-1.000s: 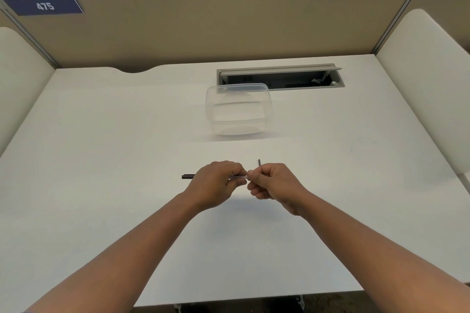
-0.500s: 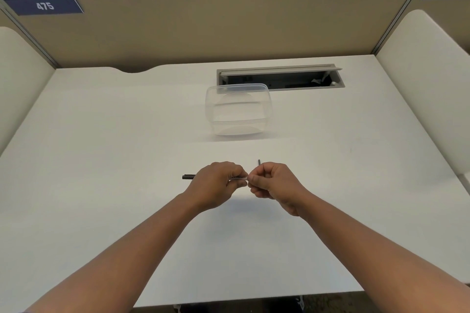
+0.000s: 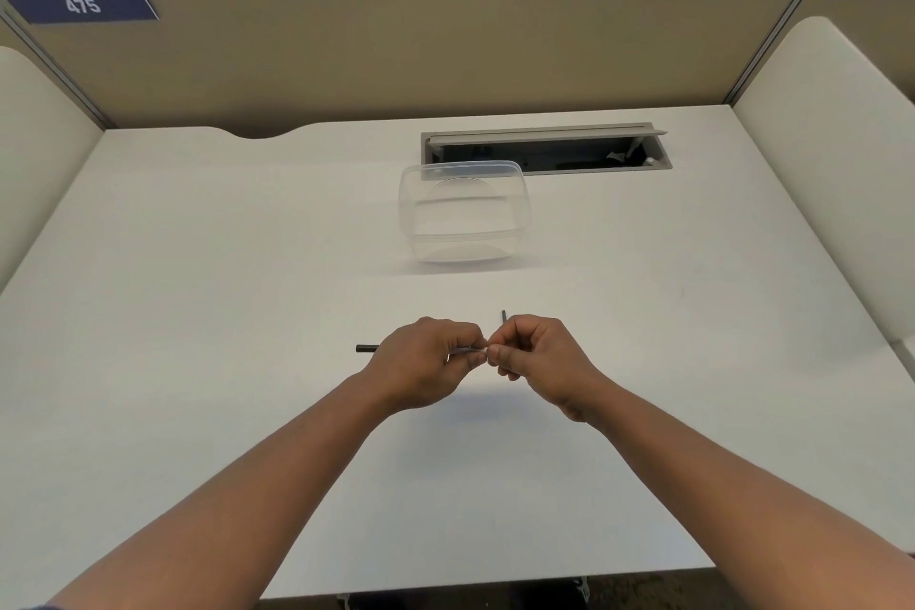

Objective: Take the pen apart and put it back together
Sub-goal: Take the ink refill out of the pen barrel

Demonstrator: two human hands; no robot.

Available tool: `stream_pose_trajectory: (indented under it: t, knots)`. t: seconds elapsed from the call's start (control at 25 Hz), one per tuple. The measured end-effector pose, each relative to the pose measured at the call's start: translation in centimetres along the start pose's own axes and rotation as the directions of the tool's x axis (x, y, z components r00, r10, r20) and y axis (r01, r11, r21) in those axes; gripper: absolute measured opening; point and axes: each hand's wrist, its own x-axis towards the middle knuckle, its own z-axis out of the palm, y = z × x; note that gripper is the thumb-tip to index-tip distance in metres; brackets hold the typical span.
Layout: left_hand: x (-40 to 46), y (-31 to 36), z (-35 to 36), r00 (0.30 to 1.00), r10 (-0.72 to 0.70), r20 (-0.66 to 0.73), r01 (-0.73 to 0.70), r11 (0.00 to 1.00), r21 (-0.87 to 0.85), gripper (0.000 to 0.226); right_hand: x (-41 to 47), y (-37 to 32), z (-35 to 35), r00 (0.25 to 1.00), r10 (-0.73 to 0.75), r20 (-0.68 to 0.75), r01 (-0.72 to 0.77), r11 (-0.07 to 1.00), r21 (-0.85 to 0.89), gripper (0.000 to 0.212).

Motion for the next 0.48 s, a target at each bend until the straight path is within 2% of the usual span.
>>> stream_pose_trajectory:
  t: [0.32, 0.48]
  knots:
    - [0.22, -0.04, 0.16, 0.998, -0.012, 0.054, 0.007, 0.996, 0.086, 0.018, -0.06, 0.74, 0.00, 1.000, -0.006, -0.007, 0.006, 0.999, -0.036, 0.004]
    - [0.12, -0.46, 0.28, 0.995, 0.037, 0.094, -0.052, 0.984, 0.169, 0.024, 0.02, 0.75, -0.41, 1.000, -0.024, 0.006, 0.024, 0.997, -0.072, 0.005]
